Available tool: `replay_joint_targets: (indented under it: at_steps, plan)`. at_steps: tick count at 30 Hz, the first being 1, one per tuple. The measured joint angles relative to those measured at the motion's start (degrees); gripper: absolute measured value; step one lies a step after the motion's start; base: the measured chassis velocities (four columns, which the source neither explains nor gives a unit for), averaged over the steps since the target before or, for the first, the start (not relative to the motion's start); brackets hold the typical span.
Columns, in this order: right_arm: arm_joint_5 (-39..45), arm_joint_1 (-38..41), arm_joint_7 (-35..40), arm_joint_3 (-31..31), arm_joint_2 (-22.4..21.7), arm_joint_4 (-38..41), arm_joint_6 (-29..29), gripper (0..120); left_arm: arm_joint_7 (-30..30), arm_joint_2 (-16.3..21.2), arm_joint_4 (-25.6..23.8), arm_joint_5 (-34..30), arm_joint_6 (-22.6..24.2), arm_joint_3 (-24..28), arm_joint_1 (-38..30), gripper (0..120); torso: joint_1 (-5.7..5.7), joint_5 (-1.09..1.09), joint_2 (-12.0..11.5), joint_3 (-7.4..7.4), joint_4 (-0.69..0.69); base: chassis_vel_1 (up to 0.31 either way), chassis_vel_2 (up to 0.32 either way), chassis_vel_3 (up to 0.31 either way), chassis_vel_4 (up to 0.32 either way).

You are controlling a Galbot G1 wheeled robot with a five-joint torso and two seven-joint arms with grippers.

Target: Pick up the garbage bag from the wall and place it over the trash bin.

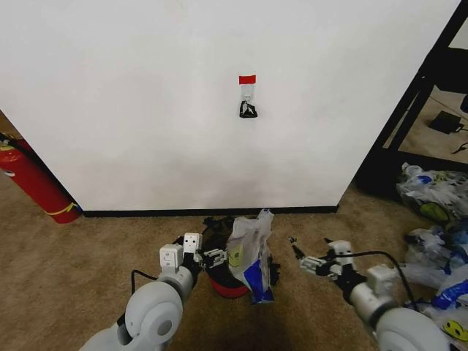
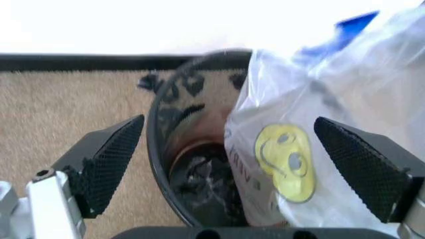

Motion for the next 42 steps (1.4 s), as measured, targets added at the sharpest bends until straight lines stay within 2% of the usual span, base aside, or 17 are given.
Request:
replay_joint_targets:
  at_steps: [2, 6, 7, 10, 23, 35, 42]
  plan:
    - [0.44, 3.08, -0.13, -3.14, 1.05, -1.08, -0.09, 100, 0.29, 0.43, -1.5, 0.31, -0.05, -0.6, 0.51, 100, 0.0, -0.01, 0.0, 0.0, -0.04, 0.0, 0.0, 0.0, 0.0]
    - [0.44, 3.08, -0.13, -3.14, 1.05, -1.08, -0.09, 100, 0.29, 0.43, -1.5, 0.31, -0.05, -0.6, 0.51, 100, 0.0, -0.01, 0.0, 0.0, -0.04, 0.0, 0.0, 0.0, 0.0]
    - [1.63, 9.04, 0.85, -8.66, 4.04, -3.59, -1.22, 100, 0.88, 1.47, -3.67, 0.47, -0.02, -1.13, 1.11, 100, 0.0, 0.0, 0.0, -0.01, -0.05, 0.0, 0.0, 0.0, 0.0]
    - [3.86, 15.6, 4.12, -13.62, 7.87, -7.21, -2.3, 100, 2.98, 2.85, -5.27, 2.33, -0.59, -1.47, 1.96, 100, 0.0, 0.0, 0.0, 0.0, -0.02, 0.0, 0.0, 0.0, 0.0]
    - [10.82, 20.64, 9.07, -16.06, 9.23, -10.95, -4.21, 100, 4.0, 2.58, -5.23, 3.35, -0.95, -0.69, 2.32, 100, 0.0, -0.01, 0.0, -0.01, -0.05, 0.0, 0.0, 0.0, 0.0]
    - [13.25, 25.4, 11.48, -20.96, 13.31, -15.92, -5.61, 97, 4.16, 2.74, -5.2, 3.35, -1.18, -0.79, 2.47, 100, 0.0, -0.01, 0.0, -0.01, -0.03, 0.0, 0.0, 0.0, 0.0]
    - [16.01, 26.55, 13.35, -21.62, 15.86, -18.32, -6.59, 75, 4.26, 2.84, -5.21, 3.52, -1.44, -0.78, 2.49, 100, 0.0, -0.01, 0.0, -0.01, -0.04, 0.0, 0.0, 0.0, 0.0]
